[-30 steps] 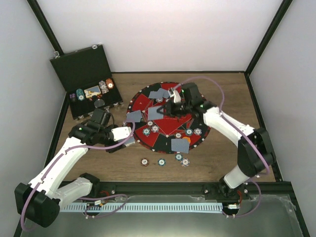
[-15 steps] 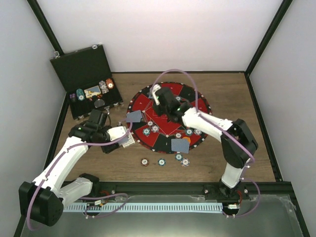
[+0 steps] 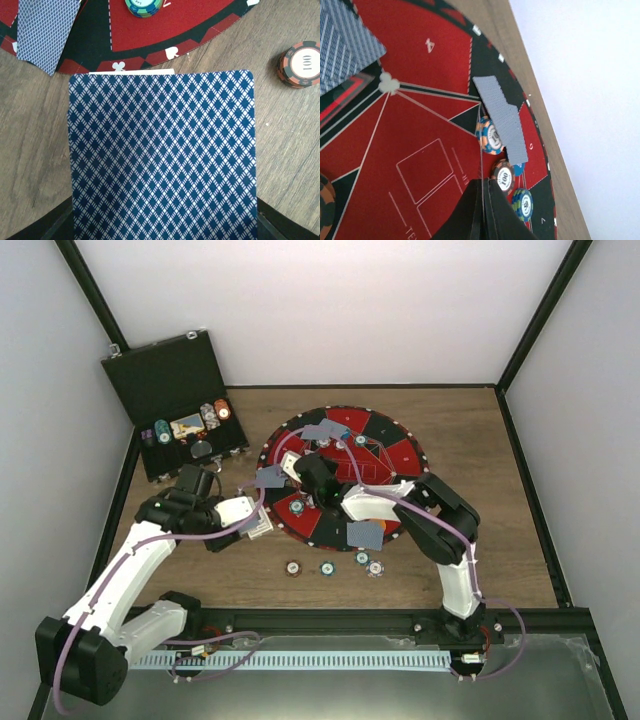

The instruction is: Distribute texas hold em gaming equipment

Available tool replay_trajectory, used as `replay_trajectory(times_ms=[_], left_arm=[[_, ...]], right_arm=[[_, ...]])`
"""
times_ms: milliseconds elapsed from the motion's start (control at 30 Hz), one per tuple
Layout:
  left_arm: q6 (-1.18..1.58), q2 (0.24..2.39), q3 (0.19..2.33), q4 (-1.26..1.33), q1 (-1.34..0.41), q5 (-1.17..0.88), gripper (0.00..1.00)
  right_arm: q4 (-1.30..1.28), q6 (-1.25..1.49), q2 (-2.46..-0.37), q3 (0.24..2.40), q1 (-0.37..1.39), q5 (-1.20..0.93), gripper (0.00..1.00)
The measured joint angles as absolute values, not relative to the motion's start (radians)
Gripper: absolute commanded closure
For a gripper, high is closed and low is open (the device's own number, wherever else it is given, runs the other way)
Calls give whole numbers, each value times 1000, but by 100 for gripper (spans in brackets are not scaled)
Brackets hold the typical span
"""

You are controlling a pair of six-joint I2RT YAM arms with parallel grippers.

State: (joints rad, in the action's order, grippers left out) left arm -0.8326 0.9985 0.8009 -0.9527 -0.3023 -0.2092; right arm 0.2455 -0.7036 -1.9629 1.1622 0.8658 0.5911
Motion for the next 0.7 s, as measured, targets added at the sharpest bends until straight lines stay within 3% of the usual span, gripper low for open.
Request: replay_trajectory(times_ms=[67,167,400,500,700], left_arm=[[-833,986,797,-952,-302,-211,84],[-833,978,796,-952,-302,-210,84],[-835,973,796,-953,-302,-216,84],[-838,973,796,-953,-302,-223,84],[-839,975,796,-954,-302,-228,84]], right_arm=[[252,-726,-1993,1162,866,601,98],[227,-716,-2014,1166,867,600,77],[59,-621,-2024,1249,867,563,40],[-7,-589,-2024,1279,867,550,30],[-99,-535,-2017,1287,867,527,26]])
